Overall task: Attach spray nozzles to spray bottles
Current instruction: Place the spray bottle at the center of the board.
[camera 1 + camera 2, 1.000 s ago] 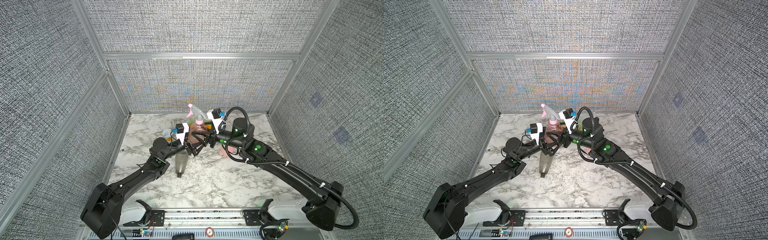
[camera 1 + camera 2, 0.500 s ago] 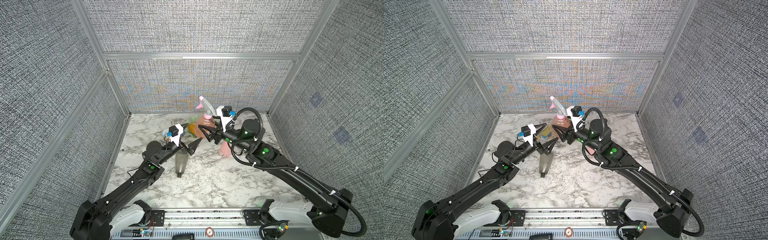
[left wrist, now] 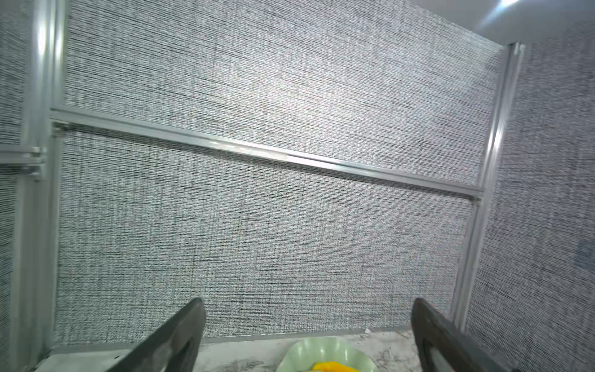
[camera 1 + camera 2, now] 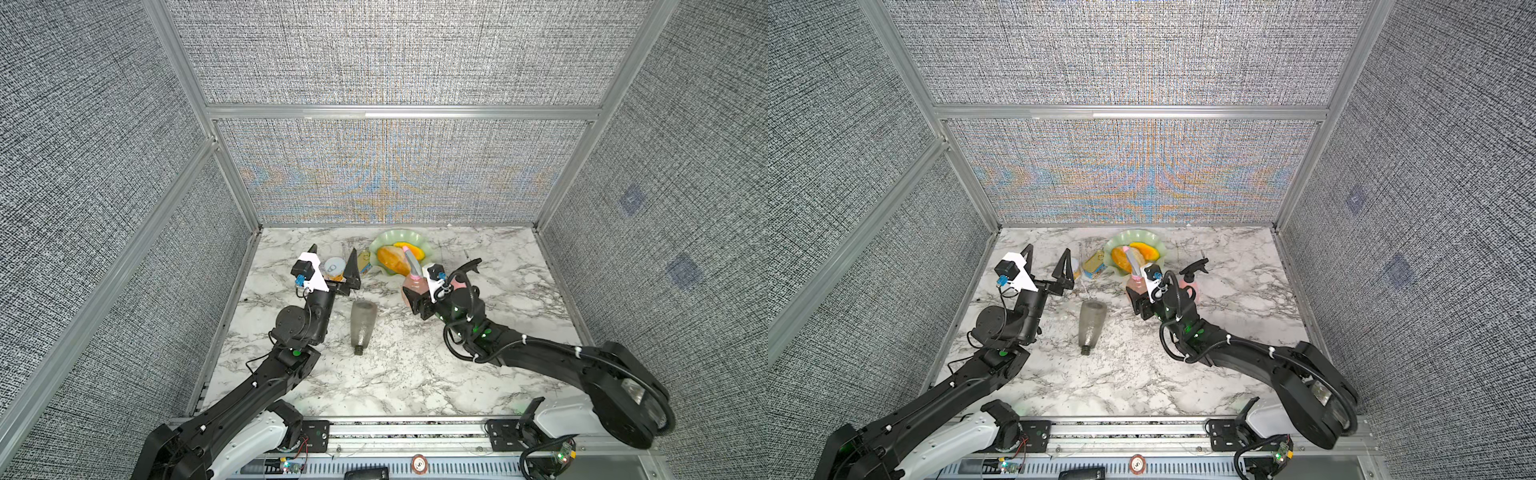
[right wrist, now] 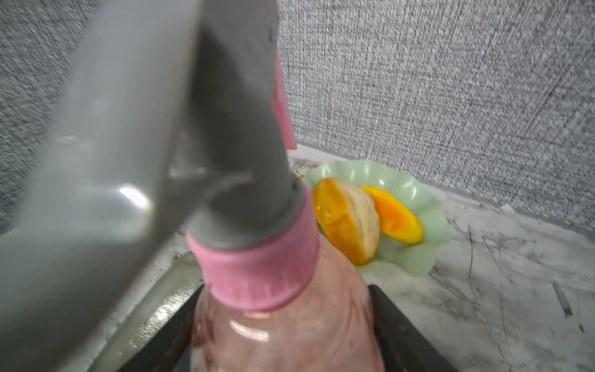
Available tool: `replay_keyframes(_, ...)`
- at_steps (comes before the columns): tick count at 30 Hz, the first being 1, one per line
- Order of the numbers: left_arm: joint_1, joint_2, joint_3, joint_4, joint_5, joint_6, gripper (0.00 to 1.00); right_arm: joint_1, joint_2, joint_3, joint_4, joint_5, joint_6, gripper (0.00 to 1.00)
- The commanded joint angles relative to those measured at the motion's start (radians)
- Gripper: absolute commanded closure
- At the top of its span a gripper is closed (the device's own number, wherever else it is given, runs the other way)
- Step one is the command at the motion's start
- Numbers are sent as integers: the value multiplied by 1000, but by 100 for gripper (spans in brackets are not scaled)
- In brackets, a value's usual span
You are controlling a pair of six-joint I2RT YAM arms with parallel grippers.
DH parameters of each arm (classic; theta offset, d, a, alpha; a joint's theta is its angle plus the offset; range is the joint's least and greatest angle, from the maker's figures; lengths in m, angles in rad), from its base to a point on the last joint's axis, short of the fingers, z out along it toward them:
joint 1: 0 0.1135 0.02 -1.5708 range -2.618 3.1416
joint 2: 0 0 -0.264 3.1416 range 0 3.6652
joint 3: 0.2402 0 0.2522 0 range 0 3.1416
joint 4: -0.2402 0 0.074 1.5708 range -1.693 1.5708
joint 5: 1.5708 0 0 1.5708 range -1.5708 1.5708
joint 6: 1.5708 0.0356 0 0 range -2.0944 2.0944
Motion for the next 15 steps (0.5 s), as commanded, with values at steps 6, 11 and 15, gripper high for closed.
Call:
replay_keyframes(6,2,4,-3,52,-66,-45,1,42,284,-69,574,249,27,28)
replay_keyframes(11,2,18,-2,52,-68,-52,1,43,459,-31,674,338,22,26)
replay_keyframes(15,2,21,-11,63,-75,-42,1,31,541,13,671,330,62,25)
